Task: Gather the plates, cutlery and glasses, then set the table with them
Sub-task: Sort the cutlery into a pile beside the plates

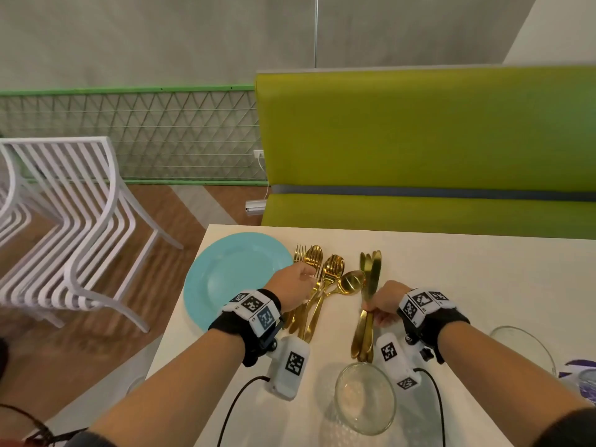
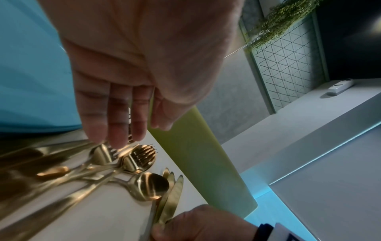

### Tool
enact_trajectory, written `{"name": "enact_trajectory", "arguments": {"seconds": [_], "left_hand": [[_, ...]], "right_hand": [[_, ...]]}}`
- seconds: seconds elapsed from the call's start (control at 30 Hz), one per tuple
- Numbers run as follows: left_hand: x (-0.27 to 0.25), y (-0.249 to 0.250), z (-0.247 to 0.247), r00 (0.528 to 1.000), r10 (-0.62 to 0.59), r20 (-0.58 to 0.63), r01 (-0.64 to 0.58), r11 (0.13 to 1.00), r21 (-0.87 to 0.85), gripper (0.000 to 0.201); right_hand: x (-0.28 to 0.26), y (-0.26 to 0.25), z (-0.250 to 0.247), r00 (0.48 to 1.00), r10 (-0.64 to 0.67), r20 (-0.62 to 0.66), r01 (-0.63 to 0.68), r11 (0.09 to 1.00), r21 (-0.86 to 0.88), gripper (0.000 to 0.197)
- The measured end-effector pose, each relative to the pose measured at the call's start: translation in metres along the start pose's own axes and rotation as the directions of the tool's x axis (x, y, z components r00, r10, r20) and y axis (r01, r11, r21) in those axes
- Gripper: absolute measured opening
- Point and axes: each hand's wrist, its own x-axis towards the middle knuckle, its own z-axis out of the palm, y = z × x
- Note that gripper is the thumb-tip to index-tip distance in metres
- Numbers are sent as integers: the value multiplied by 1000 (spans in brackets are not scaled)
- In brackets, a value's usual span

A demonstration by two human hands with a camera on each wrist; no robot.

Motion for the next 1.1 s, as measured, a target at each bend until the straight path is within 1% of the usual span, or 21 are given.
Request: {"name": "enact_trajectory", "arguments": {"seconds": [0.03, 0.1, 0.27, 0.33, 0.4, 0.5, 0.63, 0.67, 0.8, 0.9, 1.0, 1.1], "left_hand": [[1, -3, 0, 1000, -6, -1, 6, 1000, -8, 34], [3, -7, 1, 1000, -11, 2, 11, 1000, -13, 32], [9, -11, 1, 1000, -11, -8, 12, 1000, 3, 30], [10, -11, 1, 1000, -8, -13, 9, 1000, 14, 30], [10, -10, 2, 1000, -2, -11, 2, 1000, 23, 31], [8, -9, 3, 1000, 5, -15, -4, 999, 39, 31], [6, -11, 1, 1000, 6, -28, -5, 999, 49, 29], [5, -12, 1, 1000, 0, -30, 2, 999, 41, 29], [-1, -14, -1, 999, -3, -38, 4, 1000, 29, 29], [-9, -15, -1, 999, 15, -41, -14, 1000, 6, 29], [-20, -17, 4, 999, 29, -33, -29, 1000, -5, 28], [-31, -18, 14, 998, 55, 0, -55, 996, 77, 30]], "right_hand": [[1, -3, 0, 1000, -11, -2, 11, 1000, -29, 16], [5, -7, 0, 1000, -28, -11, 27, 996, -87, 20], [13, -17, 8, 997, -73, -9, 71, 983, -167, 19], [15, -21, 11, 996, -89, -5, 86, 973, -214, 22], [16, -24, 14, 994, -105, 0, 99, 940, -325, 31], [12, -26, 15, 987, -158, -22, 127, 862, -491, 42], [6, -24, 12, 968, -251, -3, 201, 783, -588, 46], [7, -22, 11, 967, -257, 3, 210, 785, -583, 46], [7, -8, 2, 959, -283, -30, 241, 863, -444, 38], [-2, 5, -11, 963, -258, -78, 212, 903, -373, 37], [-19, 17, -22, 967, -232, -106, 183, 920, -348, 28], [-41, 26, -27, 959, -238, -156, 180, 931, -316, 25]]}}
